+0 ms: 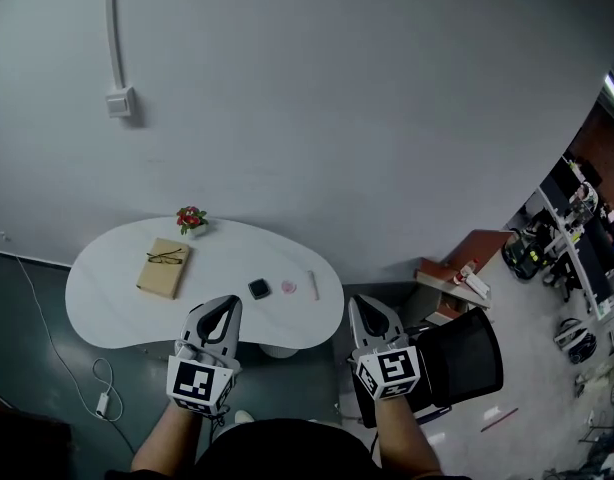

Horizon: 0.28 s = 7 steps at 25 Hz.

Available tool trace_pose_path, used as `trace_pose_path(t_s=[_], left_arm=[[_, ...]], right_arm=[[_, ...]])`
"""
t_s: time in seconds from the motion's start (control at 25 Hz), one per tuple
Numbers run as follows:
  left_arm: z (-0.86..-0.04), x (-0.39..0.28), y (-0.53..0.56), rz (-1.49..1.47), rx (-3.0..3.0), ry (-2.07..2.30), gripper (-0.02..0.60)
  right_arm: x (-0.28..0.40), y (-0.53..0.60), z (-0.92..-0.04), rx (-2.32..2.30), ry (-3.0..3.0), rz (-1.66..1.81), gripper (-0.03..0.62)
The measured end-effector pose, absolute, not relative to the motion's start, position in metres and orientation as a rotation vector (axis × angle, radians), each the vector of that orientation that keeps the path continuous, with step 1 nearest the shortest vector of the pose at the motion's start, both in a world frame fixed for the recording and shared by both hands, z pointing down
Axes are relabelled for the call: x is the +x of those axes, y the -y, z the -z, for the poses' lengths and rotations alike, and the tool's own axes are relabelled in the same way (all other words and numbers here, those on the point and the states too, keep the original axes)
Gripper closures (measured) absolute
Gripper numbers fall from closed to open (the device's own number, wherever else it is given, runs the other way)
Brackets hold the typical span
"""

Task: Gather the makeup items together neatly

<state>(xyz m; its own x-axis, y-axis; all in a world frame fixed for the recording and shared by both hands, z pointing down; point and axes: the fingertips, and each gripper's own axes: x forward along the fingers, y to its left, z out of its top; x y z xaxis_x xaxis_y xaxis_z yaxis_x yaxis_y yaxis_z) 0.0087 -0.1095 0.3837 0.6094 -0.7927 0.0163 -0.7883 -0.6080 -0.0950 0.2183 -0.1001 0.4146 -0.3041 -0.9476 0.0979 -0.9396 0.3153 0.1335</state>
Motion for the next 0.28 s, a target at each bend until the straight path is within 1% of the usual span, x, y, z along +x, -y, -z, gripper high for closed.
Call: trace_pose_path(t_s=[0.28], left_arm=[[-0.383, 0.095, 0.120, 0.084, -2.731, -1.325, 0.557]], right_arm=[[0.275, 0.110, -0.420, 1.685, 2.466, 0.050, 0.568]])
